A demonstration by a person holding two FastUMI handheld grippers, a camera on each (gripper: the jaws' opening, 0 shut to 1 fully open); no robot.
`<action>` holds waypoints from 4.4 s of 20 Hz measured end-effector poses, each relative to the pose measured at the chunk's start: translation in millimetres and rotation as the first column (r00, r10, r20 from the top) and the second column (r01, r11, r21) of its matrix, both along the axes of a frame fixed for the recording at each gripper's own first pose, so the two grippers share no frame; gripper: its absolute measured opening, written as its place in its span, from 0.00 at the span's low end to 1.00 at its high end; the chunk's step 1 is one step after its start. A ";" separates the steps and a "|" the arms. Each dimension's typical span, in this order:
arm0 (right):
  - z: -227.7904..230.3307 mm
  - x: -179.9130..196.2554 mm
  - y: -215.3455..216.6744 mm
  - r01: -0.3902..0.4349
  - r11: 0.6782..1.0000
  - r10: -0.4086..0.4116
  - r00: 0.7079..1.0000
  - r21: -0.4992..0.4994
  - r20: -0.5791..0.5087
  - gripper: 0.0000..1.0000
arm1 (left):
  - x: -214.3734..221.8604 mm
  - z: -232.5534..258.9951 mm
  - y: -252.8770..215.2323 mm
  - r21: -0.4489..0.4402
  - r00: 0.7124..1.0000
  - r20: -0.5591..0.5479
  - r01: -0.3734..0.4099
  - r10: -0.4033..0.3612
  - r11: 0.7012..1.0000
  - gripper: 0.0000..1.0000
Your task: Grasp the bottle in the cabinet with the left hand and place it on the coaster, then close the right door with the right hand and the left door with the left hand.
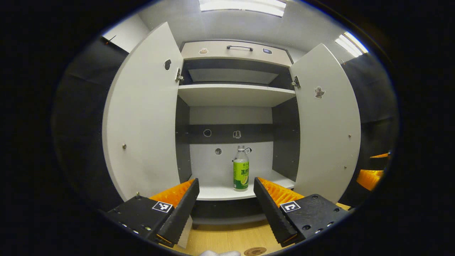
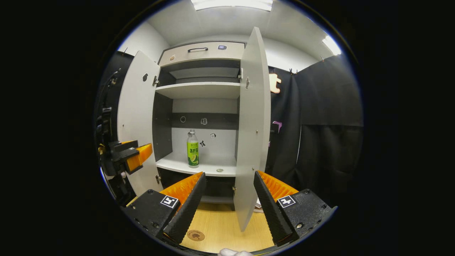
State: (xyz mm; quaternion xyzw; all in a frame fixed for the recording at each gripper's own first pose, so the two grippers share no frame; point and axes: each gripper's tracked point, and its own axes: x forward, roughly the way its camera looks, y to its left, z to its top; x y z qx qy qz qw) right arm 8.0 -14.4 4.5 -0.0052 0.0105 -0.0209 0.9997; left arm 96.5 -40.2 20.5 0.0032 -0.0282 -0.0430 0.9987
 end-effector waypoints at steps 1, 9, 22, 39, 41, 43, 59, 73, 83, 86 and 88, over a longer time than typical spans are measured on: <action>-0.4 -0.3 -3.4 0.008 1.000 -0.008 1.000 -0.001 -0.005 0.83 | 11.7 4.1 -5.2 -0.002 1.000 0.011 0.007 -0.007 1.000 0.94; 5.2 -1.6 -27.0 0.087 0.996 -0.088 0.996 -0.031 -0.027 0.83 | 129.3 35.0 -37.2 -0.037 0.996 0.083 0.014 -0.011 0.999 0.94; -20.1 15.6 -30.0 0.102 0.994 -0.106 0.986 -0.033 -0.129 0.84 | 269.3 -41.3 -66.7 -0.002 0.999 -0.029 -0.043 0.043 0.999 0.94; -26.2 12.4 -34.9 0.077 0.997 -0.080 0.989 -0.023 -0.125 0.84 | 153.3 -33.0 -71.8 -0.065 0.993 0.058 0.102 -0.099 0.993 0.72; -35.6 9.1 -32.8 0.064 0.998 -0.067 0.987 -0.024 -0.144 0.84 | 116.6 -49.3 -70.3 -0.053 0.994 0.050 0.102 -0.099 0.993 0.72; -44.0 5.2 -32.3 0.058 0.998 -0.061 0.985 -0.019 -0.162 0.84 | 87.9 -72.9 -71.1 -0.059 0.993 0.042 0.117 -0.115 0.991 0.72; -85.8 -28.2 -42.0 0.055 0.995 -0.075 0.960 -0.083 -0.271 0.83 | -36.3 -286.7 -124.5 -0.102 0.937 -0.107 0.323 -0.333 0.941 0.71; -92.7 -36.8 -41.8 0.036 0.991 -0.072 0.957 -0.130 -0.282 0.84 | -51.2 -352.2 -133.6 -0.046 0.921 -0.122 0.368 -0.371 0.929 0.75; -88.3 -44.8 -33.8 0.020 0.993 -0.051 0.956 -0.112 -0.288 0.84 | -53.1 -323.3 -121.9 -0.023 0.933 -0.106 0.342 -0.343 0.939 0.92; -83.8 -48.6 -33.0 0.023 0.994 -0.050 0.962 -0.105 -0.267 0.84 | -57.3 -285.1 -123.0 -0.007 0.930 -0.072 0.360 -0.360 0.933 0.95; -79.6 -51.3 -34.8 0.028 0.996 -0.049 0.967 -0.089 -0.248 0.84 | -56.4 -250.6 -123.7 0.005 0.929 -0.039 0.369 -0.368 0.930 0.95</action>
